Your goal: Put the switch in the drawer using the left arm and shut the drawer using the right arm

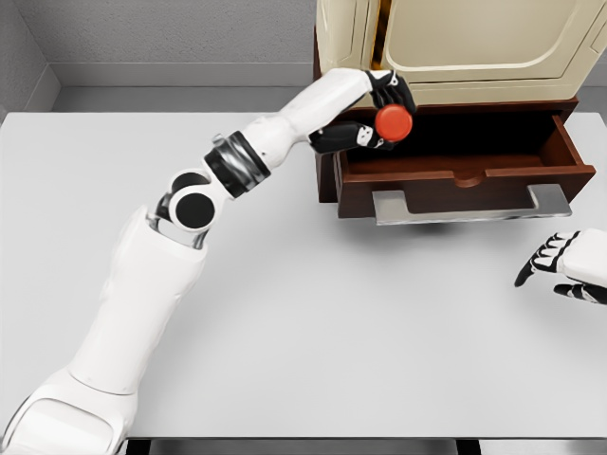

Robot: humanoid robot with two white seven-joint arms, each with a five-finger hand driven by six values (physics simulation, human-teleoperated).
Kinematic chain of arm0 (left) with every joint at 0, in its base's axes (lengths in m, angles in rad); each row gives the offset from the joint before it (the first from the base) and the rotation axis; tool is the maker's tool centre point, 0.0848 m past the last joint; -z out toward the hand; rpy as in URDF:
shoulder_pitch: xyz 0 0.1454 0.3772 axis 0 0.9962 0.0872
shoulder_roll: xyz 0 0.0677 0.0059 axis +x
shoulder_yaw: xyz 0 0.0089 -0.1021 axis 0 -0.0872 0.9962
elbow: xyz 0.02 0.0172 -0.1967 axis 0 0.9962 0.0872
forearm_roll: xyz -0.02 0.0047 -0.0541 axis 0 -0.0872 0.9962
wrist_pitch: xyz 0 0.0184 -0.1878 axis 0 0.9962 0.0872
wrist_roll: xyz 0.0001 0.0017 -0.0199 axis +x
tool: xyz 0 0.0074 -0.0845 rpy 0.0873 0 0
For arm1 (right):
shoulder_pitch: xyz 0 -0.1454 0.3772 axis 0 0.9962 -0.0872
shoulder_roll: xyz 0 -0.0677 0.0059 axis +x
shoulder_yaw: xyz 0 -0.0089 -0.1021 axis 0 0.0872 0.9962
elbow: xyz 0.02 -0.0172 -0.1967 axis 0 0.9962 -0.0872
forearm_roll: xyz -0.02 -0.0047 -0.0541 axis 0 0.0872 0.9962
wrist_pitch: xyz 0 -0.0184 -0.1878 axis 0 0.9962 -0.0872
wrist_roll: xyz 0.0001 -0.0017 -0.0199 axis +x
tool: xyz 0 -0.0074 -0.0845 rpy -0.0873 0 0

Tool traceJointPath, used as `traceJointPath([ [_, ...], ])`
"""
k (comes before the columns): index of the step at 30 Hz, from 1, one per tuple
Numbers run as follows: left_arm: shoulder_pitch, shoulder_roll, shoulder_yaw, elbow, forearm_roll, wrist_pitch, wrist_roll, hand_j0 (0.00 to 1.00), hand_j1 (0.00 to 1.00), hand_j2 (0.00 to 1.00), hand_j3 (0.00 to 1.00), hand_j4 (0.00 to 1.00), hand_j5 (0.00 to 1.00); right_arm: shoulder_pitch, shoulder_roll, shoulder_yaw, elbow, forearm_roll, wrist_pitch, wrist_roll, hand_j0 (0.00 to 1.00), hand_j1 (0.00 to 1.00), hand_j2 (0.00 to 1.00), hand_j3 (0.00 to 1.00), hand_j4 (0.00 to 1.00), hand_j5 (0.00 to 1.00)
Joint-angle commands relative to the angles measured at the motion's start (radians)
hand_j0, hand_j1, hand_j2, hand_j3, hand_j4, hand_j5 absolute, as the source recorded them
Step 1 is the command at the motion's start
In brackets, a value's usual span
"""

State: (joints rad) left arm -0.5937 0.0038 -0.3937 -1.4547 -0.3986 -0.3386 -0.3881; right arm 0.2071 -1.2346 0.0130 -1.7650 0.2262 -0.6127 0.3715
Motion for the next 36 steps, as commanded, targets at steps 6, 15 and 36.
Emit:
traceJointPath([
  [6, 0.0, -0.004, 0.0, -0.026, -0.121, 0.001, 0.002, 0.36, 0.36, 0.36, 0.36, 0.36, 0.36, 0.0, -0.005, 0.004, -0.001, -0.011, 0.002, 0.0, 0.63, 0.63, 0.63, 0.63, 0.63, 0.63],
  [15, -0.005, -0.004, -0.027, -0.056, -0.243, -0.008, 0.003, 0.36, 0.36, 0.36, 0.36, 0.36, 0.36, -0.003, -0.003, 0.009, -0.001, -0.021, 0.002, 0.004, 0.62, 0.62, 0.62, 0.62, 0.62, 0.62],
  [36, -0.023, -0.004, -0.042, -0.065, -0.318, -0.007, 0.003, 0.78, 0.78, 0.78, 0.78, 0.78, 0.78, 0.0, -0.005, 0.004, -0.001, -0.025, 0.002, 0.007, 0.63, 0.63, 0.63, 0.63, 0.63, 0.63],
])
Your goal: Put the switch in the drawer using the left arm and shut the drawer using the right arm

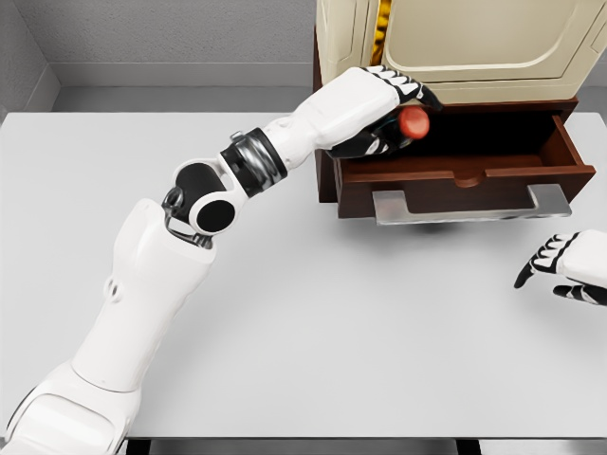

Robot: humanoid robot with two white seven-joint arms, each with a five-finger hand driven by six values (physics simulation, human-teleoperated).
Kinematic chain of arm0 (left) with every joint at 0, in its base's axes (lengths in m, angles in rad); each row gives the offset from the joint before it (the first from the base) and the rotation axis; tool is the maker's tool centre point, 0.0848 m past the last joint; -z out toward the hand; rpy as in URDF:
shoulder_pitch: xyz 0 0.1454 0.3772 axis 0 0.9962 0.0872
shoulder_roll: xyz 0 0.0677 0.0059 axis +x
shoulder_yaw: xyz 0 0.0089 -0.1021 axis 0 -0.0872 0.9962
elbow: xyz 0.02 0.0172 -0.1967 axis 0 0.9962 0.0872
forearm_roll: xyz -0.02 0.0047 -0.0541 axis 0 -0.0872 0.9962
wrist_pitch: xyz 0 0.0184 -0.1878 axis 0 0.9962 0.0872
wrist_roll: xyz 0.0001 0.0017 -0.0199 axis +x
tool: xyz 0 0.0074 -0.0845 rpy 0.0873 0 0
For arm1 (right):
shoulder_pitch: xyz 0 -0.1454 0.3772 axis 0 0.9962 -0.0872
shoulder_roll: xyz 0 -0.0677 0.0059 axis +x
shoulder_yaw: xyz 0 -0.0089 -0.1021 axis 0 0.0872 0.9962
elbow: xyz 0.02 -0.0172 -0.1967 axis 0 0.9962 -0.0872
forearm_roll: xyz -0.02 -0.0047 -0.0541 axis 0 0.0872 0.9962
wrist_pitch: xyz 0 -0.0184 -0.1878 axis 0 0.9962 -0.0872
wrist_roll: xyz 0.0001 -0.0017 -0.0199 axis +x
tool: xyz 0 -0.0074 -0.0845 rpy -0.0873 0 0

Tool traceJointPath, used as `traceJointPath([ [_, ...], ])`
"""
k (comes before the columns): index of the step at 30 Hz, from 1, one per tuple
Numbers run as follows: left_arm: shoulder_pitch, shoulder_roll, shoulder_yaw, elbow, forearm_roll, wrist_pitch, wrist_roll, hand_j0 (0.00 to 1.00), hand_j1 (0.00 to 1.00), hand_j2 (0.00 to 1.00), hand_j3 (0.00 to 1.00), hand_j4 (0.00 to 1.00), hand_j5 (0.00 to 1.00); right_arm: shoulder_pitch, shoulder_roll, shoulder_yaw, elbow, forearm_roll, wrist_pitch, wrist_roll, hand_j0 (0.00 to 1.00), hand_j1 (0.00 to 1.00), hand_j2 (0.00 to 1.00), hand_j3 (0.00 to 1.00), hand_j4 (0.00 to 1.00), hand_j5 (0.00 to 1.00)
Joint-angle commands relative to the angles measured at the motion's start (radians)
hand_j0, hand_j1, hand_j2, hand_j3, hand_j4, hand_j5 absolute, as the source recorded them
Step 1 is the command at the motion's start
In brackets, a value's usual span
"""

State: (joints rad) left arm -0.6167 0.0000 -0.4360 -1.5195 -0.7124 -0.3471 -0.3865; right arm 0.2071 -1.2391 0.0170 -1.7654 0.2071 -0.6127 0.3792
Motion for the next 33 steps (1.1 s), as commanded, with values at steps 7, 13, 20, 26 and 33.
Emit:
traceJointPath([
  [7, 0.003, 0.0, -0.009, -0.021, -0.015, 0.005, 0.001, 0.78, 0.78, 0.78, 0.78, 0.78, 0.78, 0.0, 0.0, 0.0, 0.0, -0.006, 0.002, 0.0, 0.63, 0.63, 0.63, 0.63, 0.63, 0.63],
  [13, 0.017, 0.0, -0.009, -0.091, -0.016, -0.006, 0.0, 0.91, 0.91, 0.91, 0.91, 0.91, 0.91, 0.0, -0.002, -0.002, 0.0, -0.006, 0.002, 0.0, 0.63, 0.63, 0.63, 0.63, 0.63, 0.63],
  [20, 0.106, 0.064, 0.0, -0.281, -0.004, -0.052, 0.0, 1.0, 1.0, 1.0, 1.0, 1.0, 1.0, -0.006, 0.0, -0.003, 0.001, -0.029, 0.002, 0.0, 0.66, 0.66, 0.66, 0.66, 0.66, 0.66],
  [26, 0.193, 0.178, 0.192, -0.281, 0.195, -0.264, 0.0, 1.0, 1.0, 1.0, 1.0, 1.0, 1.0, -0.009, 0.0, -0.003, 0.001, -0.049, 0.002, 0.0, 0.65, 0.65, 0.65, 0.65, 0.65, 0.65],
  [33, 0.305, 0.393, 0.399, -0.281, 0.367, -0.264, 0.0, 1.0, 1.0, 1.0, 1.0, 1.0, 1.0, -0.009, -0.002, 0.0, 0.0, -0.089, 0.002, -0.002, 0.64, 0.64, 0.64, 0.64, 0.64, 0.64],
])
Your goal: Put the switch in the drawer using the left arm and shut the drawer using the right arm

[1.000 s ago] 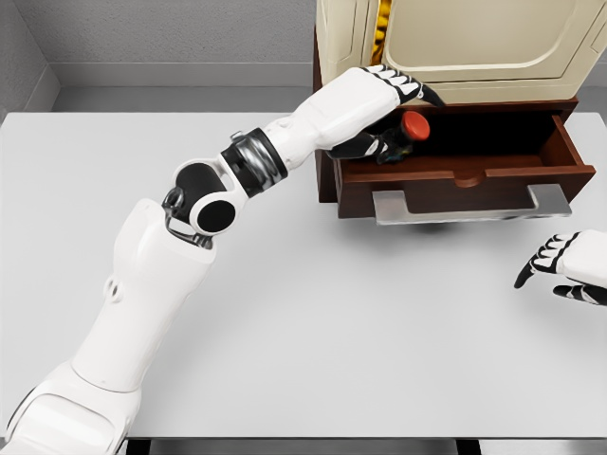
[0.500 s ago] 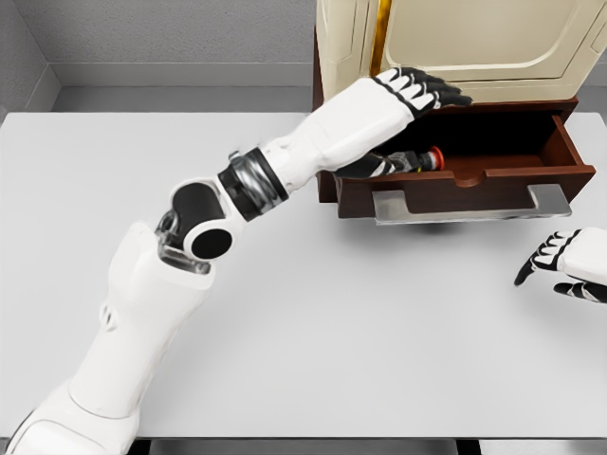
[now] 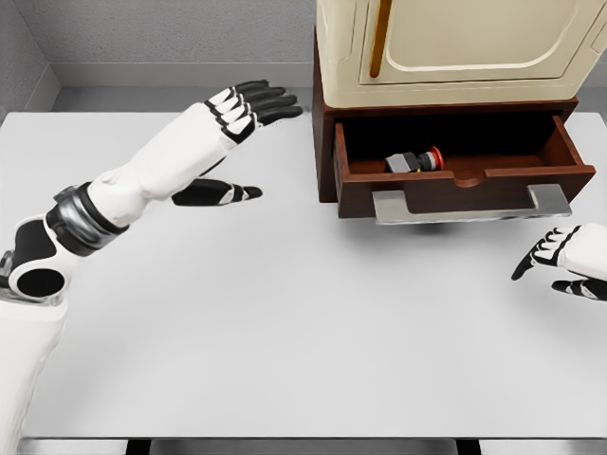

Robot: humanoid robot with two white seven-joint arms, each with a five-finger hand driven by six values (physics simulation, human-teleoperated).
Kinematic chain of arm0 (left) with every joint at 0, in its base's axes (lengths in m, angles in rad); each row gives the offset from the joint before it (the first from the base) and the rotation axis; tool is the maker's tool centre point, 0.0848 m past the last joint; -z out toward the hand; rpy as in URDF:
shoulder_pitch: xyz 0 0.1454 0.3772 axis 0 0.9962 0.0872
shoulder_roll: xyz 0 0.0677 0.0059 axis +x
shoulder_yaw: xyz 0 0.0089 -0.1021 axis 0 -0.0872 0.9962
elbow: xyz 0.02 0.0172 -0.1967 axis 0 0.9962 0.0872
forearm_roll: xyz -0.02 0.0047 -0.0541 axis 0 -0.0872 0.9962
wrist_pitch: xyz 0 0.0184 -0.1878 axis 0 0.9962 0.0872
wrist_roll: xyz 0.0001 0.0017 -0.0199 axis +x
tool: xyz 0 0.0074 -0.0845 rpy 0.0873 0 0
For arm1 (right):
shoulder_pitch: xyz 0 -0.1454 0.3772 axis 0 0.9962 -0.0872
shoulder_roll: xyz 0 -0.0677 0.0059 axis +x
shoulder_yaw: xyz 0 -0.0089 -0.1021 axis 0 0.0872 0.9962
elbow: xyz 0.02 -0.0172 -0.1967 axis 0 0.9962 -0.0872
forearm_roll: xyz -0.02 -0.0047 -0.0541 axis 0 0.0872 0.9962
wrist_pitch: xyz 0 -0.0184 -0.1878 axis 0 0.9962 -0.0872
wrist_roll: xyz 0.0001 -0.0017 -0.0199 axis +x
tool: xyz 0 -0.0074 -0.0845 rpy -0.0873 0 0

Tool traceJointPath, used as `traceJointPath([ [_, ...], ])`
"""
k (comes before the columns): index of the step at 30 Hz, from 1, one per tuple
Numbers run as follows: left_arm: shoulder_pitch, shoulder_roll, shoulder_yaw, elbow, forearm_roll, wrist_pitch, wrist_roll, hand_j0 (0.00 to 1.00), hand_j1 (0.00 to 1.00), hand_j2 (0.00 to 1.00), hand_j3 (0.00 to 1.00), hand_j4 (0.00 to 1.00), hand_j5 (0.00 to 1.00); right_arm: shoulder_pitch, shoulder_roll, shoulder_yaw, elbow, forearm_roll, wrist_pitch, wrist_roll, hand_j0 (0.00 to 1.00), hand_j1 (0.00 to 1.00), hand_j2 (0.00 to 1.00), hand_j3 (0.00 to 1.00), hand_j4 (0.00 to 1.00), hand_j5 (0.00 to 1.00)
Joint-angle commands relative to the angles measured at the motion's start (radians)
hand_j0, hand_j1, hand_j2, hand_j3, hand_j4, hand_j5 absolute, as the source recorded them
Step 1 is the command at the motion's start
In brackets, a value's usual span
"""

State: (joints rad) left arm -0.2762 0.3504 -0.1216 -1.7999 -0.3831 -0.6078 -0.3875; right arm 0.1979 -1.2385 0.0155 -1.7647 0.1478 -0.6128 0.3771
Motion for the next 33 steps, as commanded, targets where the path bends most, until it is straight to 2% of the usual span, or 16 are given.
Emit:
traceJointPath([
  [1, 0.009, 0.059, 0.141, -0.001, 0.053, -0.003, 0.001, 1.0, 1.0, 1.0, 1.0, 1.0, 1.0, 0.0, -0.003, 0.001, -0.001, -0.036, 0.002, -0.001, 0.64, 0.64, 0.64, 0.64, 0.64, 0.64],
  [5, 0.206, 0.053, 0.376, 0.04, 0.055, -0.003, -0.004, 1.0, 1.0, 1.0, 1.0, 1.0, 1.0, -0.005, -0.009, 0.003, 0.001, -0.05, 0.002, -0.004, 0.64, 0.64, 0.64, 0.64, 0.64, 0.64],
  [7, 0.267, 0.055, 0.445, 0.083, 0.05, -0.003, -0.004, 1.0, 1.0, 1.0, 1.0, 1.0, 1.0, -0.006, -0.01, 0.003, -0.001, -0.05, 0.002, -0.006, 0.64, 0.64, 0.64, 0.64, 0.64, 0.64],
  [11, 0.282, 0.058, 0.45, 0.211, 0.038, -0.003, -0.008, 1.0, 1.0, 1.0, 1.0, 1.0, 1.0, -0.015, -0.012, 0.004, -0.001, -0.059, 0.002, -0.003, 0.64, 0.64, 0.64, 0.64, 0.64, 0.64],
  [13, 0.282, 0.047, 0.433, 0.231, 0.033, -0.003, -0.008, 1.0, 1.0, 1.0, 1.0, 1.0, 1.0, -0.017, -0.009, 0.004, -0.001, -0.06, 0.002, -0.004, 0.64, 0.64, 0.64, 0.64, 0.64, 0.64],
  [22, 0.295, 0.042, 0.427, 0.234, 0.036, -0.003, -0.008, 1.0, 1.0, 1.0, 1.0, 1.0, 1.0, -0.034, 0.005, 0.004, 0.001, -0.099, 0.002, -0.007, 0.66, 0.66, 0.66, 0.66, 0.66, 0.66],
  [24, 0.295, 0.041, 0.427, 0.232, 0.038, -0.003, -0.007, 1.0, 1.0, 1.0, 1.0, 1.0, 1.0, -0.06, -0.003, 0.006, 0.001, -0.108, 0.002, -0.007, 0.66, 0.66, 0.66, 0.66, 0.66, 0.66],
  [33, 0.295, 0.027, 0.427, 0.234, 0.035, -0.003, -0.008, 1.0, 1.0, 1.0, 1.0, 1.0, 1.0, -0.086, 0.005, 0.007, 0.001, -0.109, 0.002, -0.007, 0.68, 0.68, 0.68, 0.68, 0.68, 0.68],
])
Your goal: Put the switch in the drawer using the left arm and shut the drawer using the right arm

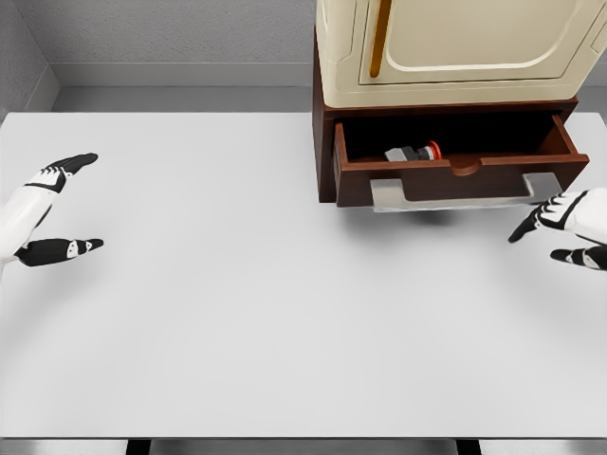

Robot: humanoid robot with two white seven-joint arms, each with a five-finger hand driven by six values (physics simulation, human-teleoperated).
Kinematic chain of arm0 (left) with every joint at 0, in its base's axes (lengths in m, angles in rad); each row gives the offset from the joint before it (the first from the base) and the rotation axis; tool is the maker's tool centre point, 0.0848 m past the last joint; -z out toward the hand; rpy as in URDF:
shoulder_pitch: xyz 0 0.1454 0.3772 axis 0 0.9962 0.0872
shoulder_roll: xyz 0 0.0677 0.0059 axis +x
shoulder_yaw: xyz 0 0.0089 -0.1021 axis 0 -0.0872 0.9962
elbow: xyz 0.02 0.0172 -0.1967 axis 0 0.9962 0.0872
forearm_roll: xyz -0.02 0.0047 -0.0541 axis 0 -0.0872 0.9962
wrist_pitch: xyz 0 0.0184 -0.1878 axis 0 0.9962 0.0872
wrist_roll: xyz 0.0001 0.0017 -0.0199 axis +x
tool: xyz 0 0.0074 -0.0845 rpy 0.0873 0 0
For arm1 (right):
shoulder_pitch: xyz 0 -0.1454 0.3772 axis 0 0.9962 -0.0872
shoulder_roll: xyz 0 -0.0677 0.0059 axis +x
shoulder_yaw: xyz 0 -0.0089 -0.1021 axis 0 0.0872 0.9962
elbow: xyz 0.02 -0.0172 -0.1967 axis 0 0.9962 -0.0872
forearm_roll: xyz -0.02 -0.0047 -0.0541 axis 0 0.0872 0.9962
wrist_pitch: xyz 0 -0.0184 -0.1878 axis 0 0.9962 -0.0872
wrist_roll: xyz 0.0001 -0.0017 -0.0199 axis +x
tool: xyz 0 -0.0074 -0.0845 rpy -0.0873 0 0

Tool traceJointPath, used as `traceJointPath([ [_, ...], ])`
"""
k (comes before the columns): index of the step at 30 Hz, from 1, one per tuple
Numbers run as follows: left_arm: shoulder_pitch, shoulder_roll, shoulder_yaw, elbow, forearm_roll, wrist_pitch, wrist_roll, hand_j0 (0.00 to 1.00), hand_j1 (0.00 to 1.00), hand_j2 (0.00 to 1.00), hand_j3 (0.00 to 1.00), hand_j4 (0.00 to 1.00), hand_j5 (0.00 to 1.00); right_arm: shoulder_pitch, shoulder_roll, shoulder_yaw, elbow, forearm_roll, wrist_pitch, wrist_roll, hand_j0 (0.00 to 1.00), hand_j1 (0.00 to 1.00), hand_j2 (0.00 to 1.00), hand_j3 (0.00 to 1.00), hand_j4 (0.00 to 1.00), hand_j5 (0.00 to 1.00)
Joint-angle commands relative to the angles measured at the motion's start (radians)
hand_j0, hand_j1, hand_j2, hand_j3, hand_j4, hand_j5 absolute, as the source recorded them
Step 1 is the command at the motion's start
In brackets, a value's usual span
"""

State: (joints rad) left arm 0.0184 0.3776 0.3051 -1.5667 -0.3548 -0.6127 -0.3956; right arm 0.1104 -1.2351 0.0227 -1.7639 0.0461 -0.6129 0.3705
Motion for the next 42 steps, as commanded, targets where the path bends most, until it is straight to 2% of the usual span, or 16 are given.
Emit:
traceJointPath([
  [1, 0.0, 0.0, 0.0, -0.001, 0.01, 0.002, 0.001, 1.0, 1.0, 1.0, 1.0, 1.0, 1.0, 0.0, 0.003, 0.002, 0.0, -0.006, 0.002, -0.001, 0.68, 0.68, 0.68, 0.68, 0.68, 0.68],
  [11, 0.0, -0.005, -0.001, 0.007, 0.01, 0.002, 0.0, 1.0, 1.0, 1.0, 1.0, 1.0, 1.0, -0.006, 0.055, 0.033, -0.002, 0.015, 0.002, 0.008, 0.68, 0.68, 0.68, 0.68, 0.68, 0.68],
  [20, 0.0, -0.008, -0.003, -0.003, 0.01, 0.002, -0.002, 1.0, 1.0, 1.0, 1.0, 1.0, 1.0, -0.1, 0.106, 0.126, 0.003, 0.028, 0.002, 0.008, 0.68, 0.68, 0.68, 0.68, 0.68, 0.68],
  [22, 0.0, -0.009, -0.001, -0.003, 0.011, 0.002, -0.029, 1.0, 1.0, 1.0, 1.0, 1.0, 1.0, -0.123, 0.111, 0.148, 0.006, 0.031, 0.002, 0.008, 0.68, 0.68, 0.68, 0.68, 0.68, 0.68],
  [33, -0.002, -0.008, -0.001, -0.023, 0.008, 0.002, -0.034, 1.0, 1.0, 1.0, 1.0, 1.0, 1.0, -0.149, 0.146, 0.178, 0.006, 0.04, 0.002, 0.01, 0.69, 0.69, 0.69, 0.69, 0.69, 0.69],
  [36, -0.005, -0.009, 0.0, -0.023, 0.01, 0.002, -0.052, 1.0, 1.0, 1.0, 1.0, 1.0, 1.0, -0.193, 0.163, 0.212, 0.009, 0.038, 0.002, 0.01, 0.7, 0.7, 0.7, 0.7, 0.7, 0.7],
  [39, -0.005, -0.008, 0.0, -0.024, 0.011, 0.002, -0.054, 1.0, 1.0, 1.0, 1.0, 1.0, 1.0, -0.25, 0.172, 0.252, 0.044, 0.038, 0.002, 0.008, 0.7, 0.7, 0.7, 0.7, 0.7, 0.7],
  [42, -0.003, -0.009, -0.001, -0.026, 0.011, 0.002, -0.054, 1.0, 1.0, 1.0, 1.0, 1.0, 1.0, -0.325, 0.209, 0.324, 0.087, 0.04, 0.002, 0.01, 0.7, 0.7, 0.7, 0.7, 0.7, 0.7],
])
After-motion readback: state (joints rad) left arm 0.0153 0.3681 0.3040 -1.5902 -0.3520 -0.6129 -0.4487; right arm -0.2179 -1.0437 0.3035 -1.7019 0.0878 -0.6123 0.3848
